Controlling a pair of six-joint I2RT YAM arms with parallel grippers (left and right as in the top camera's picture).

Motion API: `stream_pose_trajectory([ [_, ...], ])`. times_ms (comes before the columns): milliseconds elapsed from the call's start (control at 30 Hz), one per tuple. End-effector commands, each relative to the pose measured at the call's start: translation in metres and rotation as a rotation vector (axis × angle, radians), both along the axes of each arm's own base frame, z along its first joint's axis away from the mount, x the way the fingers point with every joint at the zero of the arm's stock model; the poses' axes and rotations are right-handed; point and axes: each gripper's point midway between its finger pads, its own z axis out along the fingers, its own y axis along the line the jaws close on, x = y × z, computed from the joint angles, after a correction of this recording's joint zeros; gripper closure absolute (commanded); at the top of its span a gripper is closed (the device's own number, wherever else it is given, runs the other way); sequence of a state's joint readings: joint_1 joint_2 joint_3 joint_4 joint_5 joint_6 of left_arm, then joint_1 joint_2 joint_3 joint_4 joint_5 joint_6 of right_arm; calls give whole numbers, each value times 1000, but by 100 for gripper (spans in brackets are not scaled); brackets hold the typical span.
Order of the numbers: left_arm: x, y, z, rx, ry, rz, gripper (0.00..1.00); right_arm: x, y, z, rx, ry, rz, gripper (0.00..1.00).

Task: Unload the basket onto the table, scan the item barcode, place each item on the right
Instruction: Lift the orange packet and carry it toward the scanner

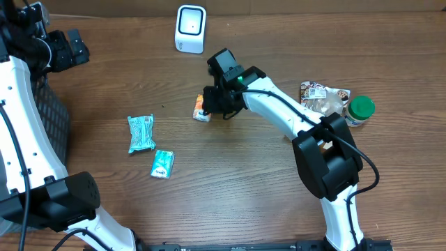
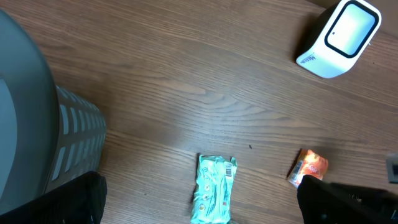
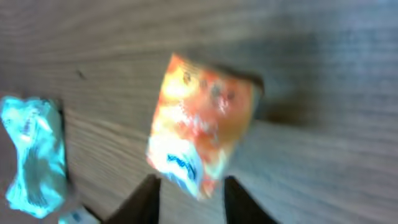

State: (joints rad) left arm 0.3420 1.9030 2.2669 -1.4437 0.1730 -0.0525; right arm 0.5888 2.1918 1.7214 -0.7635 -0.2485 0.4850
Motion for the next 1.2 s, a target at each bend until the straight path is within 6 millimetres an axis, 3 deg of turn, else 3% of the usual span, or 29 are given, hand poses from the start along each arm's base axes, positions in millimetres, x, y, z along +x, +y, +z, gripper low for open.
stream_pose_trajectory([
  [0, 2, -2, 3, -9, -12, -1, 0, -3, -3, 5, 36, 79, -146, 66],
  [233, 2, -2, 3, -9, -12, -1, 0, -7, -3, -13, 45, 98, -184, 68],
  [533, 2, -2, 3, -9, -12, -1, 0, -15, 9, -62, 58, 179, -186, 81],
  [700, 2, -2, 3, -9, -12, -1, 0, -21, 5, -67, 36, 207, -186, 96],
  [767, 2, -2, 3, -9, -12, -1, 0, -23, 3, -65, 41, 218, -166, 96],
  [900, 2, -2, 3, -9, -12, -1, 0, -20, 8, -35, 169, 225, -54, 96],
  [1000, 2, -2, 3, -9, -12, -1, 0, -16, 14, 23, 383, 204, 71, 96],
  [1033, 2, -2, 3, -9, -12, -1, 0, -17, 14, 61, 523, 183, 156, 96],
  [1067, 2, -2, 3, -9, -12, -1, 0, -17, 12, 84, 602, 166, 203, 96],
  [1100, 2, -2, 3, -9, -12, -1, 0, -18, 4, 123, 732, 128, 276, 96],
  [1167, 2, -2, 3, -9, -12, -1, 0, -18, -8, 152, 819, 98, 316, 96],
])
